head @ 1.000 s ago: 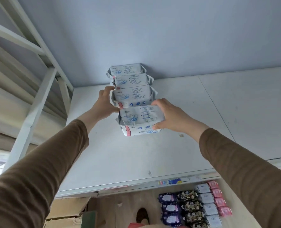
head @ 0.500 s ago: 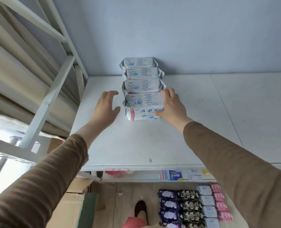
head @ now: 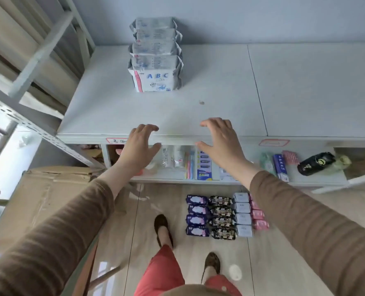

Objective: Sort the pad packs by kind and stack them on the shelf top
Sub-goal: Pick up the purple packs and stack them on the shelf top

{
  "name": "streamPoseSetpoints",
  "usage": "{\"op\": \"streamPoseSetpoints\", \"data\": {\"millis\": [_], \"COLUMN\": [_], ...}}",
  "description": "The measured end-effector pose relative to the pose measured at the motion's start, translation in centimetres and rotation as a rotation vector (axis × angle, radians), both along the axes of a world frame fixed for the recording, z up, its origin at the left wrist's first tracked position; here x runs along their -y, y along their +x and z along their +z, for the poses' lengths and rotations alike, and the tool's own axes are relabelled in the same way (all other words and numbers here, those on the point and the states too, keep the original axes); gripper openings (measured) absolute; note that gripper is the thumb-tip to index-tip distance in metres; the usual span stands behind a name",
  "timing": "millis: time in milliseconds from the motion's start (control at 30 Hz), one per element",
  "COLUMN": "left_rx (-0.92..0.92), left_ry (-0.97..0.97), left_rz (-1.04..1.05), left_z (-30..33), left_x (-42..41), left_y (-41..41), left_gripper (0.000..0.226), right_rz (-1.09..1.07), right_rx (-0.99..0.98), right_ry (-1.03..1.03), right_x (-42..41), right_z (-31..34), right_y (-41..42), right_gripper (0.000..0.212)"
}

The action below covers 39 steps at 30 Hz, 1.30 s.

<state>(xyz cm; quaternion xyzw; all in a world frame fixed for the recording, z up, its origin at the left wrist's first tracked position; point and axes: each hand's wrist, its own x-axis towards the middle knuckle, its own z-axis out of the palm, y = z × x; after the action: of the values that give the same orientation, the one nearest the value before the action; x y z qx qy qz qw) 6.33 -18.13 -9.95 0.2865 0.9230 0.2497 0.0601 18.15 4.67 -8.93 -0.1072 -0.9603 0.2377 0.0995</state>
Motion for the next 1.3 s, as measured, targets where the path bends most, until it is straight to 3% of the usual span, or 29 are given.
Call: {"op": "streamPoseSetpoints", "data": {"millis": [267, 600, 1067, 1300], "left_rx": [0.193, 0.489, 0.569, 0.518], "left_ry": [-0.157, -0.373, -0.375, -0.405], "left_rz": [-0.079, -0.181, -0.099, -0.067], "left_z": [-9.1, -29.1, -59.9, -71.5], "left_x": [2.8, 7.4, 2.7, -1.9], "left_y": [10.7, 19.6, 21.2, 18.6], "left_gripper": [0.045, 0.047, 0.060, 0.066], "right_rz": [-0.096, -0.280, -0.205, -0.217], "right_rx": [0.188, 0.496, 0.791, 0.812], "right_ry": [-0.091, -0.307, -0.306, -0.210], "right_x": [1.9, 7.8, 8.8, 9.0], "right_z": [-10.5, -30.0, -61.2, -71.8], "right_y": [13.4, 22.8, 23.5, 21.3], "right_gripper": [0.043, 0.049, 0.065, 0.065]}}
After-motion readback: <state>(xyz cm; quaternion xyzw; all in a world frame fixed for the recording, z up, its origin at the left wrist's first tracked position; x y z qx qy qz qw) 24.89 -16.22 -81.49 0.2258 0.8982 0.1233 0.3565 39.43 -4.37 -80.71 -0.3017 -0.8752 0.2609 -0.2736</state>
